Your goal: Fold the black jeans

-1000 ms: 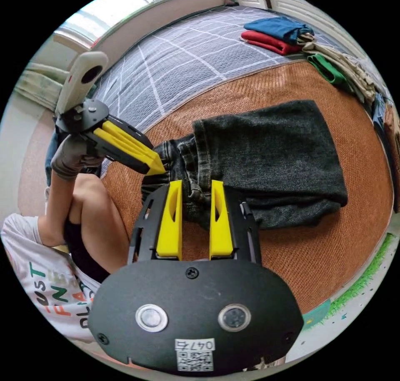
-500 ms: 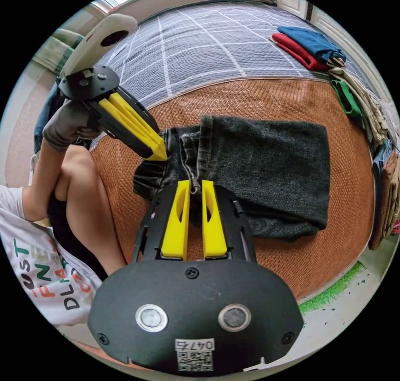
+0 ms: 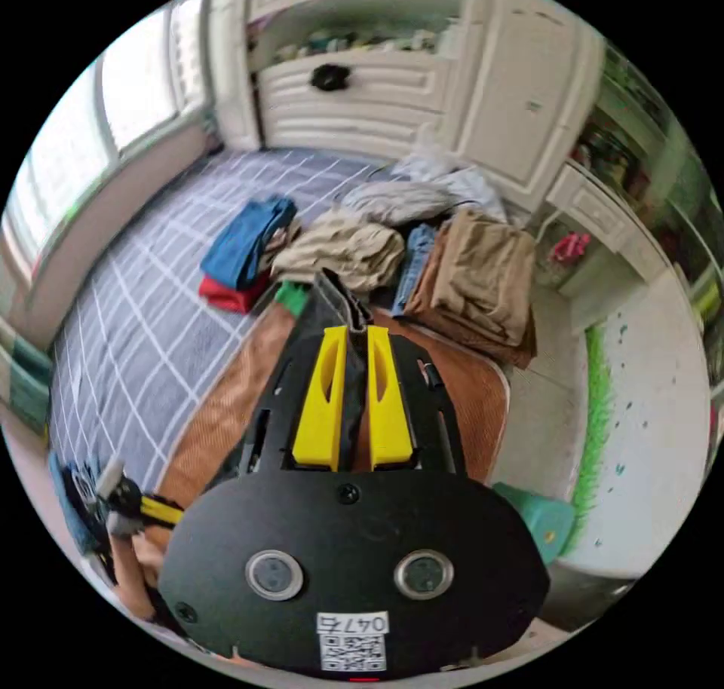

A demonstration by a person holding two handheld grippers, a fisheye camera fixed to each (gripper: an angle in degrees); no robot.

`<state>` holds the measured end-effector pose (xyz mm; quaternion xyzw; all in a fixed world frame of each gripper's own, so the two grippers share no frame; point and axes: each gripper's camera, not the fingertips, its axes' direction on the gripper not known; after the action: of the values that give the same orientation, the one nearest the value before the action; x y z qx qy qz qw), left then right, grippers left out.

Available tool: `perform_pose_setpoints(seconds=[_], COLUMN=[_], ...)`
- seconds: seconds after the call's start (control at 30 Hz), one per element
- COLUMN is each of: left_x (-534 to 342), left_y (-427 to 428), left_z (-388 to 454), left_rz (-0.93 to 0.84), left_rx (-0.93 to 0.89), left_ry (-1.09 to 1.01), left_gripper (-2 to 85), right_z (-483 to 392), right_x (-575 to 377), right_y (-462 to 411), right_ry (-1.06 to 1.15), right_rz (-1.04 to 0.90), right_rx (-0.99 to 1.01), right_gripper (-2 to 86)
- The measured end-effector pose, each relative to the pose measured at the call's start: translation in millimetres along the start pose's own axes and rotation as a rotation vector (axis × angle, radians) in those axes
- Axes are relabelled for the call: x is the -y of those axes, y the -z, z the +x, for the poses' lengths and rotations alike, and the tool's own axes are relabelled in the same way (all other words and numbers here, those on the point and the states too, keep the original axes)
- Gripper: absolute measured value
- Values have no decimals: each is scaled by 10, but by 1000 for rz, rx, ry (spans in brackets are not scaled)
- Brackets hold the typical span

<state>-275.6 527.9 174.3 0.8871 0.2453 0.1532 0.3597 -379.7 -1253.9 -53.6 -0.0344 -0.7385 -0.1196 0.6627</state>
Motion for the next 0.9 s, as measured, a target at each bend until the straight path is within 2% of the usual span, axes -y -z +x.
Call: perform_pose_setpoints(seconds=[0.03,0.1,0.17,0.2,0.27,0.37,0.43,0.5,0.57,0.6,0.7,0.8,0.87,0.9], left_x=[-22,-80,-215,-258,-439,-583,-618,-623,-601,-593,-568,-555,-545,-540], left_y=[36,146,387,452,652,742,753,733,666,648,590,585,591,588], left_z=[-23,-93,-229,-269,-392,-437,-435,-442,-464,-468,-465,-392,-303,-283], left_rz=[17,69,175,205,295,341,345,329,290,280,254,253,251,247], left_rx=[-17,-46,-36,-24,49,86,103,116,118,118,101,72,51,46], left_ry=[-1,13,79,104,206,256,264,267,262,260,245,216,183,176], left_gripper=[-10,-10,-10,-10,-10,-10,-10,-10,-10,-10,-10,-10,-10,-10], right_z=[302,321,-303,-508,-1354,-2278,-2680,-2984,-3190,-3188,-2731,-1710,-719,-478], right_x=[-101,-248,-564,-701,-1372,-2123,-2378,-2532,-2694,-2724,-2690,-2877,-3456,-3658], right_y=[203,281,152,102,-137,-351,-421,-519,-692,-695,-384,278,712,771], right_ry=[-159,-151,145,223,449,626,694,767,872,897,741,403,105,30], right_rz=[120,153,53,20,-152,-287,-292,-299,-328,-330,-255,-55,54,60], right_rx=[10,63,136,188,398,509,457,313,70,60,137,169,179,188], right_gripper=[79,98,105,106,111,115,111,94,22,15,-2,-5,-7,-7])
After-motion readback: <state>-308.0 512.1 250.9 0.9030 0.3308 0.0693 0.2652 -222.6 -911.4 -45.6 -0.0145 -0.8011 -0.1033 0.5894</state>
